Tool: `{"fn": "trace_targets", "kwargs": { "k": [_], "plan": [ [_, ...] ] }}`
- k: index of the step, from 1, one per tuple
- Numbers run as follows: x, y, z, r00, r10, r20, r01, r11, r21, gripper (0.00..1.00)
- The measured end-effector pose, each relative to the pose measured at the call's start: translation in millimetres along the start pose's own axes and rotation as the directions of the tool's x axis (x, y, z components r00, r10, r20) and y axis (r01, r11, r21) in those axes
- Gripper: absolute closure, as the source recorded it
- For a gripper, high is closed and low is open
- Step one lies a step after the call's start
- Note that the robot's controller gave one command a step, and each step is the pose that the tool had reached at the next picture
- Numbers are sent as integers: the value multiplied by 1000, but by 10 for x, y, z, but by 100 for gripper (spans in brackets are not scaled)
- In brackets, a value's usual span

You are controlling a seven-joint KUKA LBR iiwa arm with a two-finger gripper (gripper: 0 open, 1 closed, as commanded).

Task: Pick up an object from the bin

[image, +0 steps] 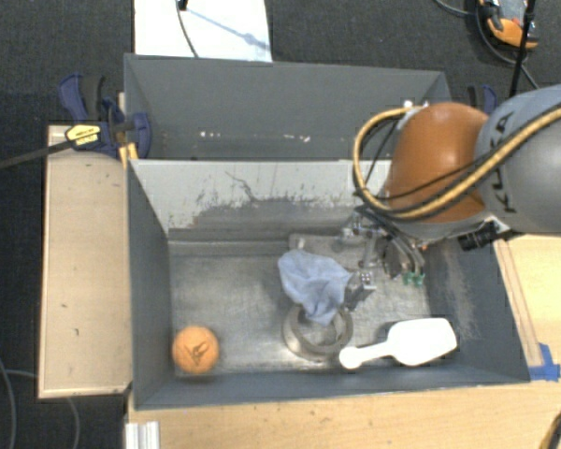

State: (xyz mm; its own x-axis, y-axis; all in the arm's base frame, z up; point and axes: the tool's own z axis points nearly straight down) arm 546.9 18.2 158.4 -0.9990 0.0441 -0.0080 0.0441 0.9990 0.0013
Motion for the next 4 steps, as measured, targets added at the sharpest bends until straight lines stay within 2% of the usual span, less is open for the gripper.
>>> {"fn": "trace_targets", "kwargs": {
  "k": [1, 2, 3, 4],
  "plan": [
    [133, 259, 40, 992, 125, -8, -125, 992, 2, 0],
    [35, 190, 101, 993, 116, -6, -116, 993, 2, 0],
    [-38, 184, 795, 982, 190, 4, -190, 982, -3, 0],
    [-17, 188, 740, 982, 190, -1, -190, 982, -1, 100]
  ]
}}
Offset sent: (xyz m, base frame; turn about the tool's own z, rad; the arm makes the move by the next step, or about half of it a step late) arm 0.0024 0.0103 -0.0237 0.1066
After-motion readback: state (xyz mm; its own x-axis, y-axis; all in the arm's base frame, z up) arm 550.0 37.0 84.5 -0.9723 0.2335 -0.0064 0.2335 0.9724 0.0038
